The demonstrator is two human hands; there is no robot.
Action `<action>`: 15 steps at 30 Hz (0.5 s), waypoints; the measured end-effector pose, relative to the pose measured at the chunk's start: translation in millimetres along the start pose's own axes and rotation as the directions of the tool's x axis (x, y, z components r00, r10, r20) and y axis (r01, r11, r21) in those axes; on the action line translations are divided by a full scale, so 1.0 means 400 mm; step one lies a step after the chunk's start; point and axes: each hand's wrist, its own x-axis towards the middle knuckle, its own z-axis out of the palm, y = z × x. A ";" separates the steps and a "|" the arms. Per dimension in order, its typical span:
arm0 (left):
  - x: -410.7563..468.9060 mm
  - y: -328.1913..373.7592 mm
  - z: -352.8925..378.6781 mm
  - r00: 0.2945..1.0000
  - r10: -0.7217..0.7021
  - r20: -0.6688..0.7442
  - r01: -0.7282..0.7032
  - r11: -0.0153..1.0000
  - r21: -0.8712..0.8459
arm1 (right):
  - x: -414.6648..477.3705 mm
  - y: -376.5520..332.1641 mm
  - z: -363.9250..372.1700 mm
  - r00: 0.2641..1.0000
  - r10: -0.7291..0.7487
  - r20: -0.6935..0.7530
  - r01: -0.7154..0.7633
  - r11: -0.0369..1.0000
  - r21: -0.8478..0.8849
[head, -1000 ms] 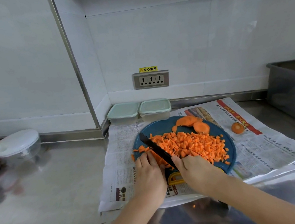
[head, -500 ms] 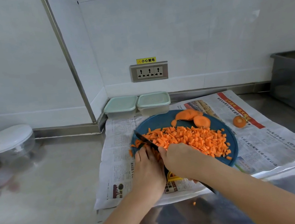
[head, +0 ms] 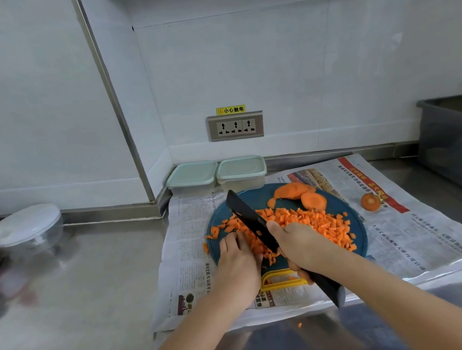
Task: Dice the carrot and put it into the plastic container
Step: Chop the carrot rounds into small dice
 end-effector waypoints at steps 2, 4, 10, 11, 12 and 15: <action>-0.002 -0.002 -0.008 1.000 0.003 -0.001 -0.003 1.000 -0.014 | -0.013 0.003 -0.009 0.999 -0.042 -0.031 0.038 0.994 -0.100; -0.010 -0.006 -0.016 0.999 -0.017 -0.040 0.017 1.000 -0.015 | -0.024 0.008 -0.011 0.998 -0.061 -0.011 0.059 0.986 -0.159; -0.041 -0.022 -0.008 0.993 -0.051 -0.104 0.055 0.998 0.034 | -0.039 0.011 0.010 0.992 -0.114 0.045 0.122 0.958 -0.261; -0.042 -0.022 -0.008 0.993 -0.043 -0.108 0.046 0.999 0.027 | -0.038 0.014 0.017 0.992 -0.120 0.030 0.124 0.950 -0.286; -0.042 -0.022 -0.008 0.993 -0.035 -0.115 0.037 0.999 0.017 | -0.039 0.015 0.028 0.994 -0.109 0.003 0.105 0.954 -0.280; -0.041 -0.024 -0.005 0.992 -0.021 -0.125 0.020 1.000 -0.008 | -0.029 0.030 0.058 0.991 -0.135 -0.021 0.120 0.934 -0.336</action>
